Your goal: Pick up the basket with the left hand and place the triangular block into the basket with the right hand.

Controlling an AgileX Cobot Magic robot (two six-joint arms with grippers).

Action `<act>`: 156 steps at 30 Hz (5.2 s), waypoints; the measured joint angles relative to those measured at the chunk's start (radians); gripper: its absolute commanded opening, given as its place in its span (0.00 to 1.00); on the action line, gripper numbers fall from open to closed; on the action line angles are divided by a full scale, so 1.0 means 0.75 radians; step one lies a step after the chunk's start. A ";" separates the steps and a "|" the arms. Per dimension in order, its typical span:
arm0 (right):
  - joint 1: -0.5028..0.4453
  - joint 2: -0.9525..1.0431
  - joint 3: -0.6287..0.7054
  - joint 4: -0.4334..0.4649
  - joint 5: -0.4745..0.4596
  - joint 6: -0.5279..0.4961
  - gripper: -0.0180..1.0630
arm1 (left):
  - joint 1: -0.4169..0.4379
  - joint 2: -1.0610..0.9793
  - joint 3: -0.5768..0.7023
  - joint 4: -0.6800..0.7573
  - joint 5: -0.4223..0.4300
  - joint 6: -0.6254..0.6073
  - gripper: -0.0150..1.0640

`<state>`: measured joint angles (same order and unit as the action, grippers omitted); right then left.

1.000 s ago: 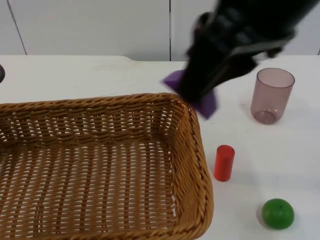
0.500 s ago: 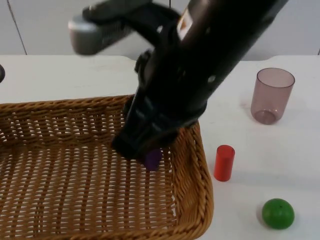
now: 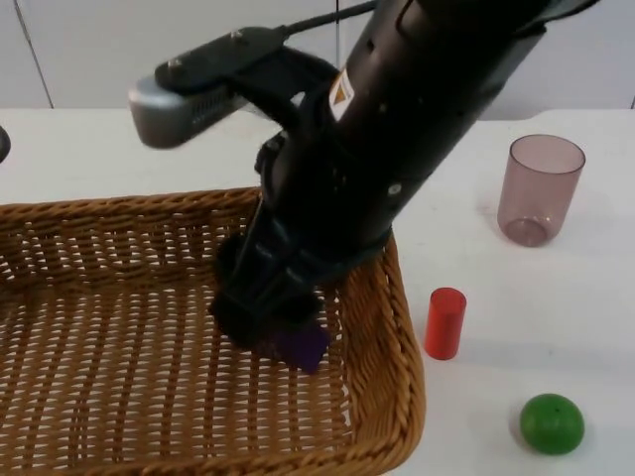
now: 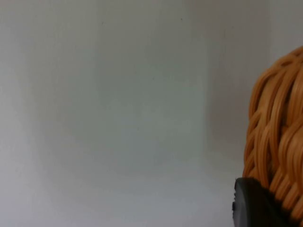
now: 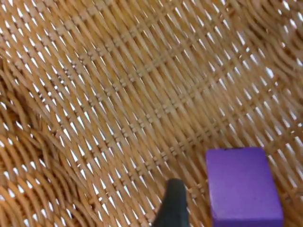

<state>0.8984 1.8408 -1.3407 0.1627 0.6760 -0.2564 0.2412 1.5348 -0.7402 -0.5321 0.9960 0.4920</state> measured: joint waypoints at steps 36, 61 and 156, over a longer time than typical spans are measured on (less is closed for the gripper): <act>0.000 -1.103 0.324 -0.108 -0.136 0.073 0.63 | 0.000 0.824 -0.715 -0.119 -0.195 0.003 0.01; 0.000 -1.103 0.327 -0.108 -0.196 0.083 0.63 | 0.000 0.855 -0.729 -0.086 -0.214 -0.048 0.49; 0.000 -2.450 1.098 -0.351 0.559 0.458 0.63 | -0.410 -2.040 0.322 0.740 0.100 -0.642 0.86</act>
<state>0.8984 0.0031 -0.5173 -0.1006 1.0953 0.0869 -0.0662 0.0046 -0.4990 0.0230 1.0707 0.0104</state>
